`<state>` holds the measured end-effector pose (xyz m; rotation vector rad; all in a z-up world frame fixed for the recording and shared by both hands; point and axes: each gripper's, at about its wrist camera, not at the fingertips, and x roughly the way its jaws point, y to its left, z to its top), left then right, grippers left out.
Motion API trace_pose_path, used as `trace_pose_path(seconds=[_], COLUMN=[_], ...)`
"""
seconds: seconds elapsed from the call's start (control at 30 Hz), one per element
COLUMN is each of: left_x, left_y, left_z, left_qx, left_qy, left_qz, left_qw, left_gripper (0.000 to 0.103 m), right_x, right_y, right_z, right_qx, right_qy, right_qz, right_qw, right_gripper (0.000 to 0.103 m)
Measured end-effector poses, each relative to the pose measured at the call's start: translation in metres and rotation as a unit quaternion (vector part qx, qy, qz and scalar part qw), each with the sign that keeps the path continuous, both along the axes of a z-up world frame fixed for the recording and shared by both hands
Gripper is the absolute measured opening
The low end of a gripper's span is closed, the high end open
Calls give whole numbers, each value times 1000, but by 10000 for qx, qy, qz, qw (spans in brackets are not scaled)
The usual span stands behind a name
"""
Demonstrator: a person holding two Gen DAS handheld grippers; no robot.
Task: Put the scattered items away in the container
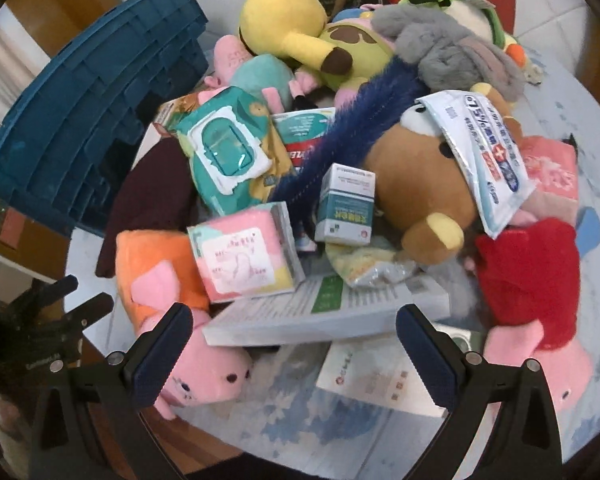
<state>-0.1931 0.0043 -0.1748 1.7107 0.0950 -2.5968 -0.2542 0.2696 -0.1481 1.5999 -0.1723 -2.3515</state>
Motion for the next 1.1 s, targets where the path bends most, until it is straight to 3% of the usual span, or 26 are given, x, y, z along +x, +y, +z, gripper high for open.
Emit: trace_pose_path(seconds=[0.3, 0.57, 0.8, 0.83, 0.87, 0.9, 0.97, 1.1], left_x=[9, 4, 3, 1, 0, 0, 1, 16], left_y=[15, 53, 51, 50, 49, 50, 54, 32], left_z=[0, -22, -48, -51, -50, -47, -37, -24], left_qx=[131, 254, 1042, 1150, 1221, 1201, 795, 244], left_qy=[-109, -125, -1, -22, 7, 32, 49, 60], left_qz=[552, 1477, 1963, 1988, 1941, 1881, 1705, 1578], left_qw=[9983, 9886, 9750, 9733, 9734, 9748, 9821, 9871], left_gripper=[91, 91, 92, 88, 75, 72, 64, 60], right_x=[-9, -31, -33, -35, -36, -37, -39, -38], right_y=[-7, 11, 13, 10, 8, 6, -2, -22], right_z=[0, -13, -32, -34, -34, -34, -30, -19], right_qx=[166, 346, 406, 392, 375, 351, 267, 194], right_qy=[38, -23, -127, -128, -123, -111, -46, 88], right_qz=[571, 1576, 2166, 2208, 2226, 2254, 2349, 2505], right_qw=[9982, 9869, 9753, 9745, 9741, 9736, 9716, 9679], right_gripper=[103, 103, 103, 103, 103, 103, 103, 103])
